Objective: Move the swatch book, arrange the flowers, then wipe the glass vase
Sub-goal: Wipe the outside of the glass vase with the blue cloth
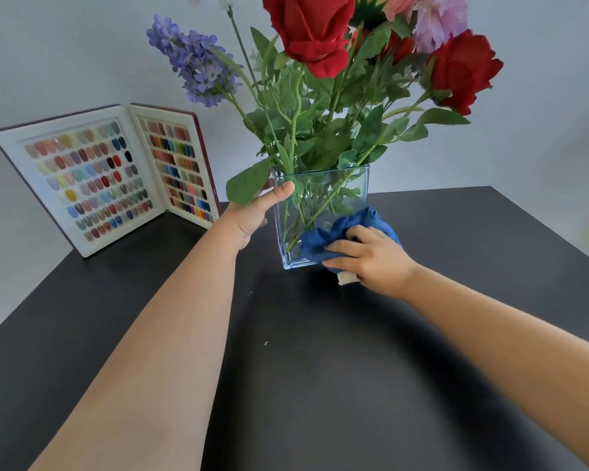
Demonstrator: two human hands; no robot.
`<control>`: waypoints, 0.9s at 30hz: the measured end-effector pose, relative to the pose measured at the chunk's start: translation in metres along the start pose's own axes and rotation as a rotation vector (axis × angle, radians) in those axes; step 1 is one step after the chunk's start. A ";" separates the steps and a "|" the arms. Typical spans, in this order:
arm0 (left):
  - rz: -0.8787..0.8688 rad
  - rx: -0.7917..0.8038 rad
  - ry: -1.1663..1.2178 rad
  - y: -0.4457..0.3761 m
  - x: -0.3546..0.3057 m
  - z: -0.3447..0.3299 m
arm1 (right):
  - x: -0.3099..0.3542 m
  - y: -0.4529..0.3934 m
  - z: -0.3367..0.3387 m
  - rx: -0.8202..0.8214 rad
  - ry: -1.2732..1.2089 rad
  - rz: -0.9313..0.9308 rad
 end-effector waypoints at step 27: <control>-0.017 0.012 -0.006 -0.002 0.001 0.003 | 0.008 -0.019 -0.002 -0.075 0.019 -0.015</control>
Point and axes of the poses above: each hand's wrist, its own y-axis away from the middle knuckle, its own z-axis out of the back of the hand, x = y × z, the point moved 8 cm from there along -y, towards the middle knuckle, and after that the axes turned 14 degrees about y, right-handed, at the moved point
